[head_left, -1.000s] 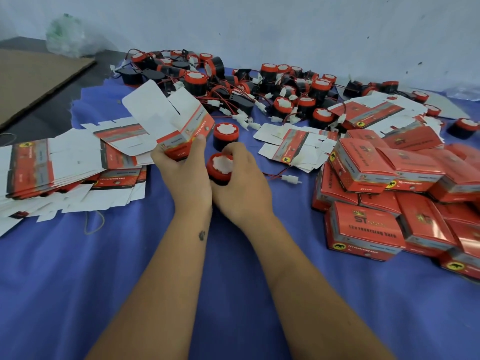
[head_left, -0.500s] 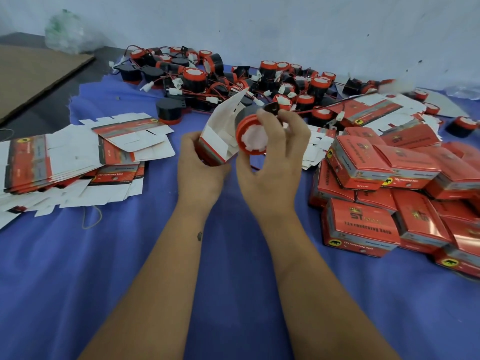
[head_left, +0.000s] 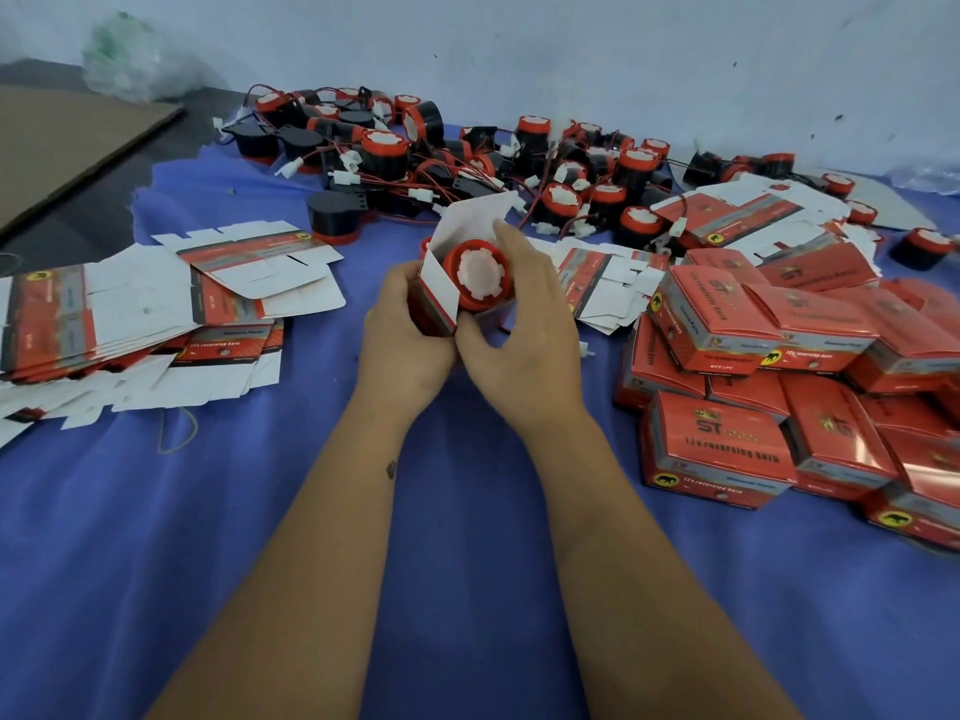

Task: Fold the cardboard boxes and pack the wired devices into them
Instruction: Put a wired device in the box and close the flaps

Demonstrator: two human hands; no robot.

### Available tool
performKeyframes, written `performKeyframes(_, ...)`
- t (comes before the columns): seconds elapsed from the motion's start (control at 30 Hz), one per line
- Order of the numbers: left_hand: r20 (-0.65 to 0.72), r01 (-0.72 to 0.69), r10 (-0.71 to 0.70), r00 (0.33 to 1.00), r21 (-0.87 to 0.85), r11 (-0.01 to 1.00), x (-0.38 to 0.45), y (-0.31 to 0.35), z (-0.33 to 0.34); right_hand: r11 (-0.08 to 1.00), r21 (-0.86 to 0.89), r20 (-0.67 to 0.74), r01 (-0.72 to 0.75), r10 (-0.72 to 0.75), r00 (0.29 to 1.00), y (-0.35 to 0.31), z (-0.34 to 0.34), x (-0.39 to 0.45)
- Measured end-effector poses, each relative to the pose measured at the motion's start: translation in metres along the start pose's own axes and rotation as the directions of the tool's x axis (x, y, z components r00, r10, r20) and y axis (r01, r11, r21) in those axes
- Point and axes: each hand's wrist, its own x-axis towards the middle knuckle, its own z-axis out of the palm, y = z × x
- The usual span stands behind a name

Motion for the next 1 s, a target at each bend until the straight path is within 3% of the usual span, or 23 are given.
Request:
performKeyframes(0.13,0.001,0.009,-0.009,1.0,0.033,0.999,0.0,-0.001,-0.001,0.997,-0.068,0.025,-0.021,0.023,0.999,0.001,-0.001,0.0)
performKeyframes(0.27,0.024,0.022,-0.024,0.999,0.078,0.997,-0.001,-0.001,0.0,0.968,-0.247,0.06,0.032,-0.017,0.998,0.002,0.0,0.001)
performKeyframes(0.4,0.032,0.047,-0.05,0.998,0.09,0.995,-0.003,0.002,0.003,0.973,-0.231,0.075,0.02,-0.003,0.997,-0.001,0.001,-0.003)
performKeyframes(0.47,0.025,0.089,-0.089,0.996,0.003,0.996,-0.004,0.006,0.001,0.98,-0.194,-0.022,0.048,-0.054,0.998,-0.003,0.0,-0.002)
performKeyframes(0.53,0.051,0.143,-0.138,0.989,-0.113,0.983,-0.004,0.009,-0.002,0.988,-0.148,-0.22,0.049,-0.082,0.972,-0.007,-0.003,0.001)
performKeyframes(0.6,0.104,0.179,-0.163,0.981,-0.178,0.968,-0.004,0.012,-0.005,0.997,-0.065,-0.35,-0.03,0.006,0.937,-0.008,-0.006,0.004)
performKeyframes(0.67,0.122,0.193,-0.169,0.978,-0.228,0.954,-0.004,0.012,-0.004,0.971,0.123,-0.289,-0.205,0.233,0.929,-0.007,-0.011,0.01)
performKeyframes(0.73,0.091,0.166,-0.15,0.984,-0.205,0.965,-0.004,0.012,-0.001,0.856,0.347,-0.078,-0.383,0.433,0.898,-0.005,-0.016,0.013)
performKeyframes(0.83,0.049,0.122,-0.119,0.992,-0.059,0.991,-0.004,0.011,0.001,0.668,0.527,0.173,-0.526,0.521,0.836,0.004,-0.018,0.016)
performKeyframes(0.9,0.084,0.122,-0.12,0.989,-0.02,0.992,-0.005,0.009,0.002,0.623,0.57,0.189,-0.536,0.536,0.823,0.008,-0.015,0.018)
performKeyframes(1.0,0.095,0.112,-0.112,0.989,0.008,0.994,-0.005,0.01,0.003,0.67,0.551,0.09,-0.499,0.546,0.833,0.006,-0.012,0.021)
